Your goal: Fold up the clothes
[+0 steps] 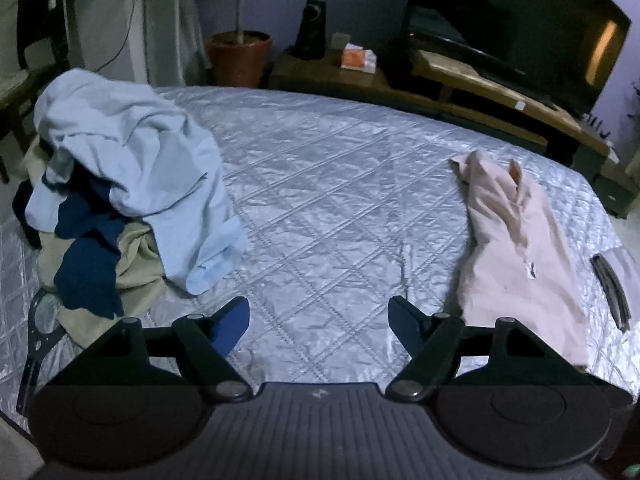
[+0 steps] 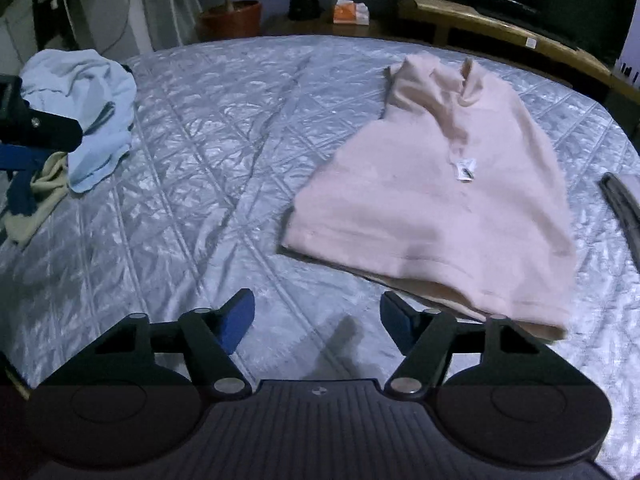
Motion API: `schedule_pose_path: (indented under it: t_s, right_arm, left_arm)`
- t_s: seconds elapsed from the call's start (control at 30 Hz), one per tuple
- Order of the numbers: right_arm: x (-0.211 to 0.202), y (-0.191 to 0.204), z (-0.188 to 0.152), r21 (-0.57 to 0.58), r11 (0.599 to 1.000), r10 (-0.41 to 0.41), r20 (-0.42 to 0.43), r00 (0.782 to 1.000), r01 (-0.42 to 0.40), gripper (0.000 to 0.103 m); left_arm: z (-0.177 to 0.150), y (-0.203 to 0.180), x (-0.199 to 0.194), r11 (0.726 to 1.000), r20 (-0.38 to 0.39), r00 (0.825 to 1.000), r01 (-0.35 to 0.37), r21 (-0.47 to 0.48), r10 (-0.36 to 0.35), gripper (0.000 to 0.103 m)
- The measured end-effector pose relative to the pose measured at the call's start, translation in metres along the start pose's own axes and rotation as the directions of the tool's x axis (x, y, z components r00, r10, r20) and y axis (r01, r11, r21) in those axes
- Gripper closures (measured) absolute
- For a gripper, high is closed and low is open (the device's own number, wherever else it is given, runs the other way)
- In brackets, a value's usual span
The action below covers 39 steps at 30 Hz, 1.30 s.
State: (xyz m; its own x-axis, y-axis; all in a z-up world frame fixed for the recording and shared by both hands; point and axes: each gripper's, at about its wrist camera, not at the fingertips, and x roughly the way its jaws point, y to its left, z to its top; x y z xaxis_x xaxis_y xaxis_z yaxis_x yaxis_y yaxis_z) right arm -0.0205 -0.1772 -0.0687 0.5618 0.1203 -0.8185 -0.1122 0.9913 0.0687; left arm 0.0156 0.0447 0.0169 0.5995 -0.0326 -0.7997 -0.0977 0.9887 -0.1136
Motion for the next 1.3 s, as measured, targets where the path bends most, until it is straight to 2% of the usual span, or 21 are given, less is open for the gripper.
schedule_pose_path:
  t_s: [0.13,0.27,0.4,0.47,0.53,0.57,0.6,0.63,0.73,0.8,0.9,1.0,1.1,1.13,1.2,1.23,1.27,1.3]
  right_arm:
    - [0.02,0.002,0.005,0.104,0.993,-0.061,0.014,0.998,0.059,0.029]
    - [0.032,0.002,0.009,0.231,0.964,-0.144,0.041,0.989,0.131,0.028]
    - [0.042,0.012,0.012,0.277,0.943,-0.215,0.073,0.974,0.187,0.015]
    - [0.046,0.017,0.013,0.25,0.94,-0.264,0.092,0.96,0.234,0.025]
    - [0.045,0.011,0.012,0.252,0.937,-0.279,0.128,0.952,0.241,0.063]
    - [0.042,0.004,0.013,0.273,0.934,-0.271,0.13,0.954,0.228,0.074]
    - [0.039,-0.005,0.014,0.295,0.931,-0.261,0.125,0.957,0.215,0.099]
    - [0.034,-0.014,0.014,0.31,0.928,-0.256,0.13,0.958,0.206,0.102]
    - [0.009,-0.039,0.015,0.324,0.928,-0.251,0.176,0.952,0.185,0.103]
    - [-0.014,-0.048,0.018,0.274,0.944,-0.25,0.233,0.94,0.183,0.103]
    - [-0.06,-0.046,0.016,0.102,0.982,-0.186,0.33,0.925,0.161,0.103]
    - [-0.105,-0.043,0.005,-0.096,0.973,-0.159,0.383,0.91,0.21,0.103]
    - [-0.128,-0.063,-0.003,-0.129,0.945,-0.24,0.348,0.906,0.3,0.1]
    - [-0.127,-0.064,-0.004,-0.15,0.94,-0.243,0.33,0.912,0.305,0.088]
    - [-0.117,-0.056,-0.002,-0.19,0.942,-0.212,0.304,0.929,0.278,0.074]
    - [-0.112,-0.052,-0.002,-0.21,0.941,-0.197,0.291,0.936,0.264,0.059]
    - [-0.107,-0.048,-0.001,-0.23,0.941,-0.182,0.277,0.943,0.249,0.047]
    - [-0.102,-0.044,0.0,-0.249,0.94,-0.167,0.263,0.95,0.234,0.03]
  left_arm:
    - [0.0,0.007,0.002,1.0,-0.011,1.0,-0.002,-0.017,0.002,0.029]
    - [0.0,0.009,0.002,1.0,-0.002,1.0,-0.012,-0.01,0.012,0.029]
    - [0.0,0.009,0.004,1.0,-0.005,1.0,-0.021,-0.013,0.021,0.028]
    - [0.001,0.011,0.004,0.999,-0.004,1.0,-0.022,-0.028,0.021,0.027]
    - [0.002,0.015,0.004,0.999,-0.003,1.0,-0.024,-0.044,0.024,0.027]
    - [0.003,0.017,0.004,0.998,-0.003,1.0,-0.025,-0.051,0.025,0.027]
    - [0.003,0.019,0.004,0.998,-0.004,1.0,-0.027,-0.056,0.027,0.027]
    - [0.003,0.02,0.004,0.998,-0.005,1.0,-0.029,-0.061,0.029,0.027]
    - [0.003,0.021,0.005,0.997,-0.007,1.0,-0.031,-0.066,0.03,0.026]
    - [0.003,0.019,0.006,0.998,-0.009,0.999,-0.031,-0.058,0.031,0.025]
    - [0.001,0.016,0.007,0.998,-0.015,1.0,-0.025,-0.055,0.024,0.023]
    - [0.0,0.015,0.007,0.998,-0.021,1.0,-0.01,-0.059,0.008,0.024]
    - [0.0,0.014,0.008,0.997,-0.037,0.999,0.009,-0.076,-0.012,0.024]
    - [0.0,0.013,0.009,0.996,-0.044,0.999,0.02,-0.084,-0.024,0.024]
    - [0.0,0.011,0.01,0.995,-0.053,0.998,0.034,-0.091,-0.039,0.024]
    - [0.0,0.009,0.011,0.996,-0.054,0.998,0.033,-0.089,-0.038,0.024]
    - [0.0,0.008,0.012,0.996,-0.053,0.998,0.032,-0.084,-0.036,0.025]
    - [0.0,0.006,0.012,0.996,-0.052,0.998,0.03,-0.079,-0.035,0.026]
